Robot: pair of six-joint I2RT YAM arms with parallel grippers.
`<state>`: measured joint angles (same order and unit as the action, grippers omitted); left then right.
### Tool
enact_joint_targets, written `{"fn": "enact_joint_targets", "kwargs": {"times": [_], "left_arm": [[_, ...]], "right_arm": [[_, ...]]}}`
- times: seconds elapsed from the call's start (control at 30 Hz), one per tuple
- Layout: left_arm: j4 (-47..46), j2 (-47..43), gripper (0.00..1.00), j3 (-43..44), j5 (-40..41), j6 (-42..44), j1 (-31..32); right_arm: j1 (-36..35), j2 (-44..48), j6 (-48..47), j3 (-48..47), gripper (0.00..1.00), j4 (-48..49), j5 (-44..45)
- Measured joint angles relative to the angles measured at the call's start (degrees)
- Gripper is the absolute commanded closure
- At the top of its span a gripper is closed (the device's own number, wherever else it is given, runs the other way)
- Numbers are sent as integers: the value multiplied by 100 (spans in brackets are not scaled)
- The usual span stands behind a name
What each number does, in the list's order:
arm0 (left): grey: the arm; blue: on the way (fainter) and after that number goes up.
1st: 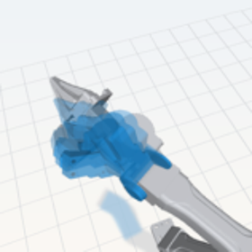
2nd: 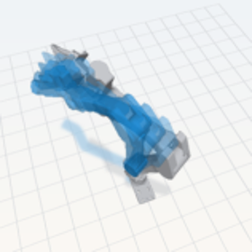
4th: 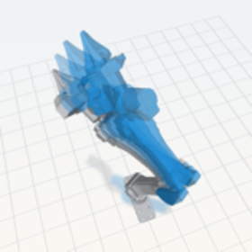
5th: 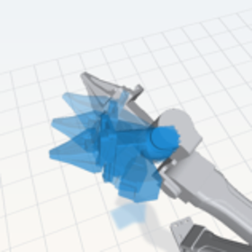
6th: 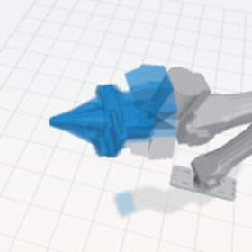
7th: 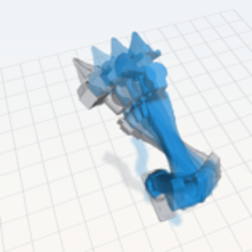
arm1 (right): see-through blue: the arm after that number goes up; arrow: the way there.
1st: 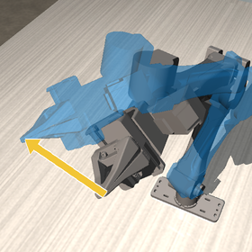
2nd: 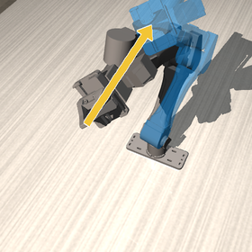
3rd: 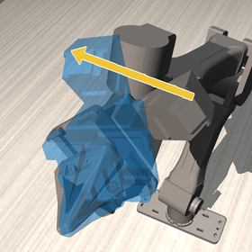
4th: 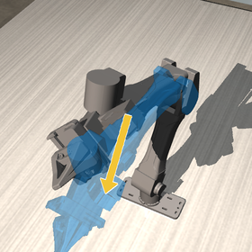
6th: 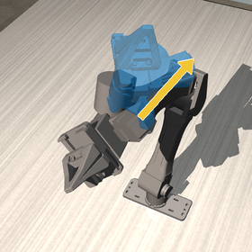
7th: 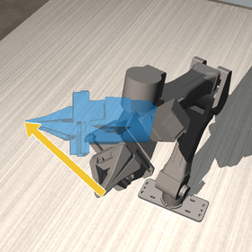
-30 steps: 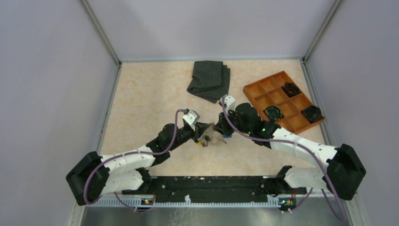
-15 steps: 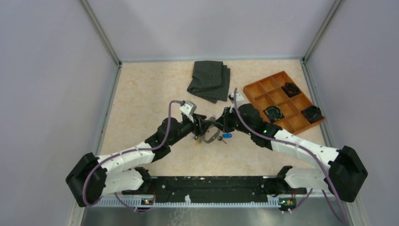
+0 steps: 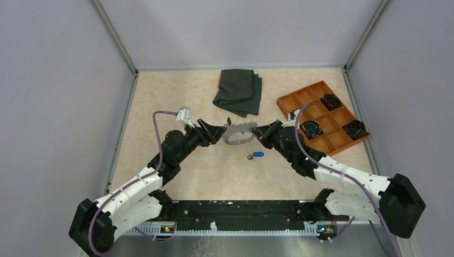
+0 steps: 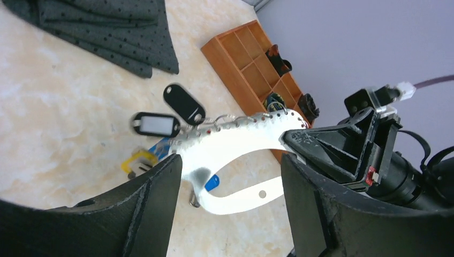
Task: Remove the keys from the keyring
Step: Adjust the keyring.
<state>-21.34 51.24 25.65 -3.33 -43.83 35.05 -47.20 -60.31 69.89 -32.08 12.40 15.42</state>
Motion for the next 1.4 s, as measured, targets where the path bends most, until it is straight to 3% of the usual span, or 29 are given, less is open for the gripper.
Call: {"fn": "enact_joint_targets", "kwargs": {"times": [0.3, 0.47, 1.07, 1.17, 1.3, 1.4], "left_arm": [[-140, 560, 24, -155, -175, -1150, -90], [-636, 905, 30, -240, -243, -1569, -90], [-1591, 1493, 69, -251, -37, -2406, -101], [-1615, 1493, 79, -251, 13, -2417, -101], [-1788, 1488, 100, -243, 0, -2490, -101], [-1875, 1440, 100, -175, -162, -2524, -131]], "right_arm": [[0, -168, 1593, 166, 100, 345, 295], [0, -365, 2026, 448, 100, 804, 227], [-39, -470, 2378, 748, 100, 1674, 74], [-44, -439, 2376, 798, 100, 1738, 70], [-44, -334, 2341, 887, 100, 1711, 55], [-63, -195, 2267, 960, 92, 1672, 31]]}}
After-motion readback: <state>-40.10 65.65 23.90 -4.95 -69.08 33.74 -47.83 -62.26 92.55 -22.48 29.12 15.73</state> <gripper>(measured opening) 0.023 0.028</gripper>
